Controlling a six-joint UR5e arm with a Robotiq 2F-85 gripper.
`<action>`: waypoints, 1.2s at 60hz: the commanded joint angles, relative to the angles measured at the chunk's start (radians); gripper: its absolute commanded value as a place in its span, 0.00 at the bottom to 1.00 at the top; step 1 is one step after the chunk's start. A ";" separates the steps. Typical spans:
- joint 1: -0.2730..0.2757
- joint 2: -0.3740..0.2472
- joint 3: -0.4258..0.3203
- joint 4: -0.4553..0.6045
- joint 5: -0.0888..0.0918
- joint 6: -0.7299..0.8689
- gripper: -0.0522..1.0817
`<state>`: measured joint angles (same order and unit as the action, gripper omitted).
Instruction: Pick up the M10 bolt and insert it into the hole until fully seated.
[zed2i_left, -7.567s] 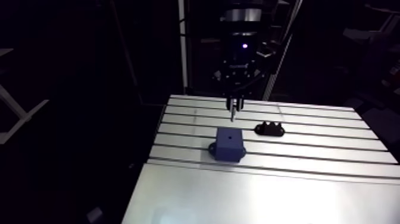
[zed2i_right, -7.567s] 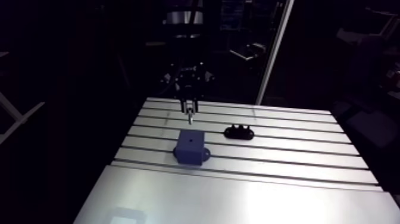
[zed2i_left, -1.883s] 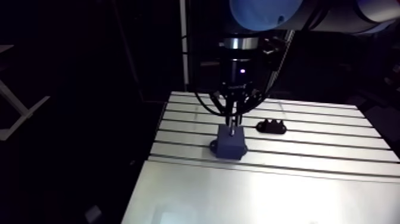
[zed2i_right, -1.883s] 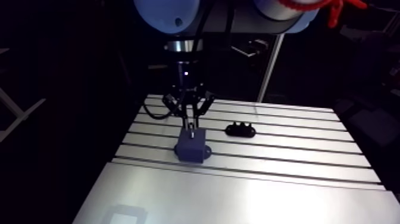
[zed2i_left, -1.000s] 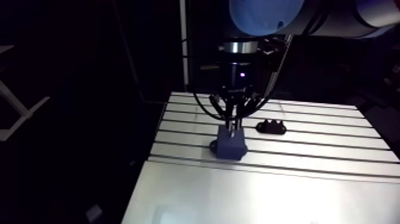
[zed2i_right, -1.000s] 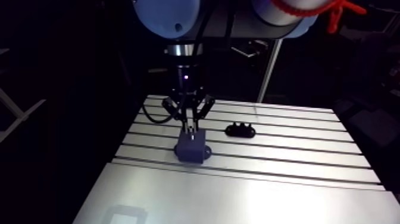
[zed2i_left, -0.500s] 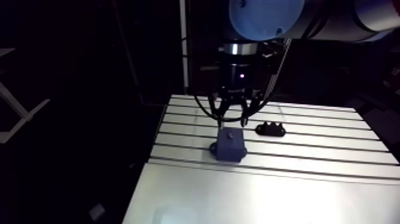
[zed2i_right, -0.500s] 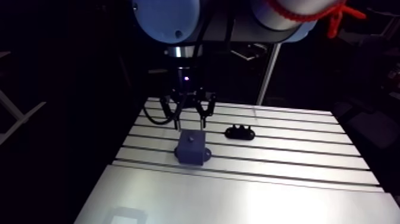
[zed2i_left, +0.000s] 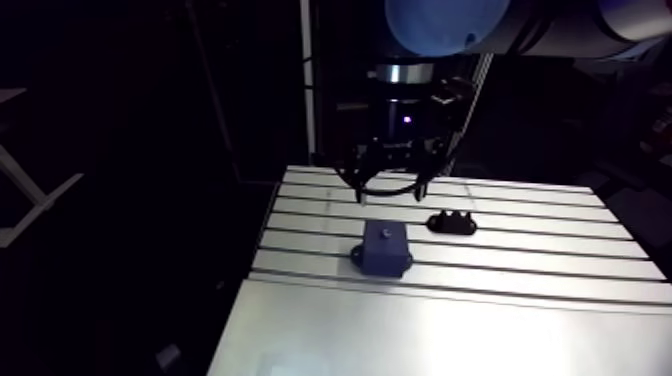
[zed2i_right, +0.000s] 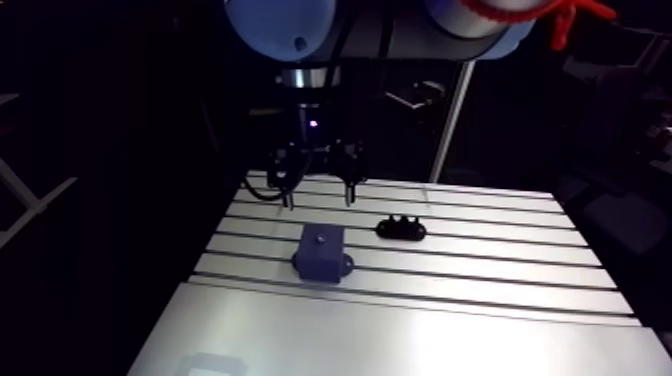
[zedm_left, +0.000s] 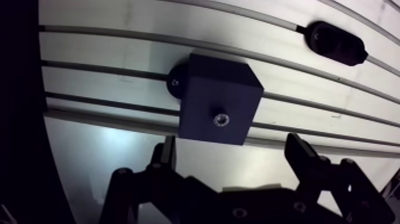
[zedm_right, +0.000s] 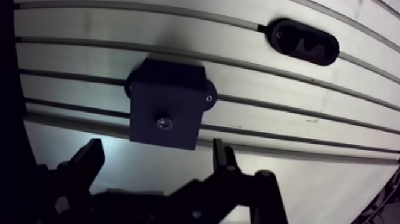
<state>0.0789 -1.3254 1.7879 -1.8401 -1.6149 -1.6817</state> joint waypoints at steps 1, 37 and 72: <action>-0.005 -0.029 -0.107 0.161 0.000 0.009 0.05; -0.079 -0.081 -0.432 0.457 0.006 0.017 0.05; -0.114 -0.112 -0.423 0.450 0.010 0.007 0.05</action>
<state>-0.0242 -1.4272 1.3635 -1.3924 -1.6066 -1.6731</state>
